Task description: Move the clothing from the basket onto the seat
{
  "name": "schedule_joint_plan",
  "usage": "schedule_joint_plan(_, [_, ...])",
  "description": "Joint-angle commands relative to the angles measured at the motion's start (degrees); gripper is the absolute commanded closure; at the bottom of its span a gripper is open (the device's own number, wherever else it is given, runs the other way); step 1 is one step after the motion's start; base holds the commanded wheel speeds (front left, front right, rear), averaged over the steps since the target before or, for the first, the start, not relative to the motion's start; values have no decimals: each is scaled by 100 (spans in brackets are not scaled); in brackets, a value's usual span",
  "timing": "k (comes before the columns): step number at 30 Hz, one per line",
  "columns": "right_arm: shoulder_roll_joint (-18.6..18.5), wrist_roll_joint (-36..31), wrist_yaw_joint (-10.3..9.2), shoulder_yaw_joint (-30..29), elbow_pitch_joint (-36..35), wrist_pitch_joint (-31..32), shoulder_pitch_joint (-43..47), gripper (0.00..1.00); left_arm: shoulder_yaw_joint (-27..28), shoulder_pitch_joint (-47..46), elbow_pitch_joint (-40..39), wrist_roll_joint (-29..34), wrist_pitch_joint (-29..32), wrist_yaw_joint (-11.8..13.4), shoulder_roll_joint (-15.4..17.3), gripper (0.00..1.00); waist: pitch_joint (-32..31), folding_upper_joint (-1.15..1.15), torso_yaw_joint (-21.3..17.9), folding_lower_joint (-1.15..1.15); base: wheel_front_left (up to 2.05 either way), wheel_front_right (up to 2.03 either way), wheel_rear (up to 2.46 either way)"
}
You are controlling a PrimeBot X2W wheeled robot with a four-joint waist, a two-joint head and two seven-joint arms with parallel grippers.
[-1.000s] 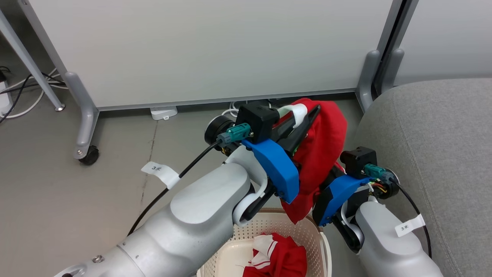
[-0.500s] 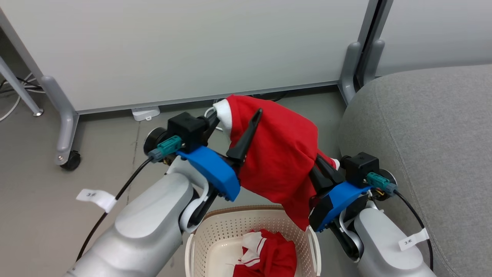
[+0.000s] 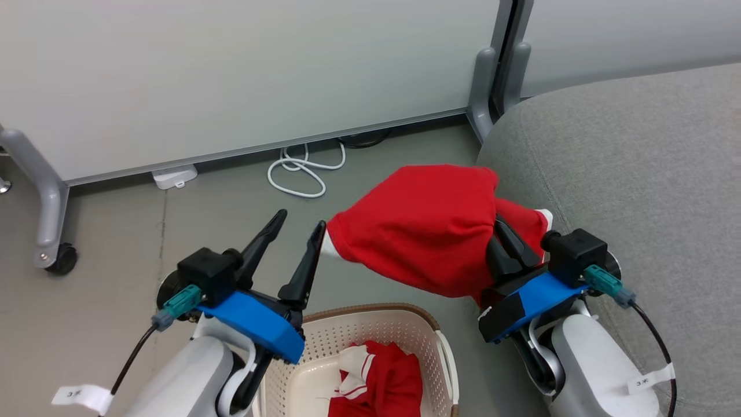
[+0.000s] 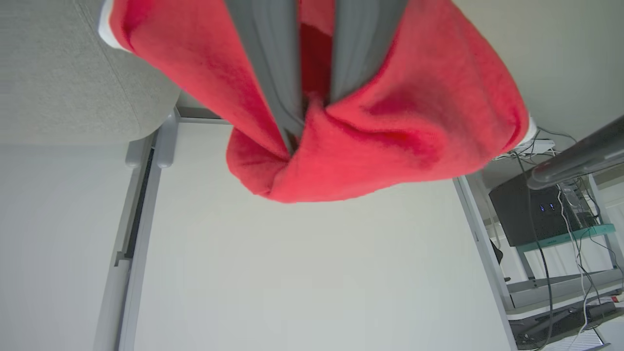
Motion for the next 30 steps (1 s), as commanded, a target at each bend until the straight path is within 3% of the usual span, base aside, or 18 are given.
schedule_joint_plan(1, [-17, -54, 2, -70, -161, -6, 142, 100, 274, 241, -169, 158, -28, -13, 50, 0, 12, 0, -100, 0, 0, 0, 0])
schedule_joint_plan(6, [-16, -170, 1, -278, -602, 115, 391, 100, 1026, 861, -557, 569, -27, -13, 45, 0, 80, 0, -434, 0, 0, 0, 0])
schedule_joint_plan(16, [-15, -122, 1, -493, -1385, 397, 912, 100, 2356, 1949, -1116, 1439, -22, -1, -30, 0, 223, 0, -1489, 0, 0, 0, 0])
schedule_joint_plan(25, [-13, -185, 2, -678, -1771, 510, 1266, 100, 2860, 2412, -1368, 1805, -23, -75, -213, 0, 363, 0, -2107, 0, 0, 0, 0])
schedule_joint_plan(30, [-12, -120, 2, -720, -1901, 530, 1396, 100, 2946, 2490, -1423, 1981, -23, -152, -332, 0, 418, 0, -2267, 0, 0, 0, 0])
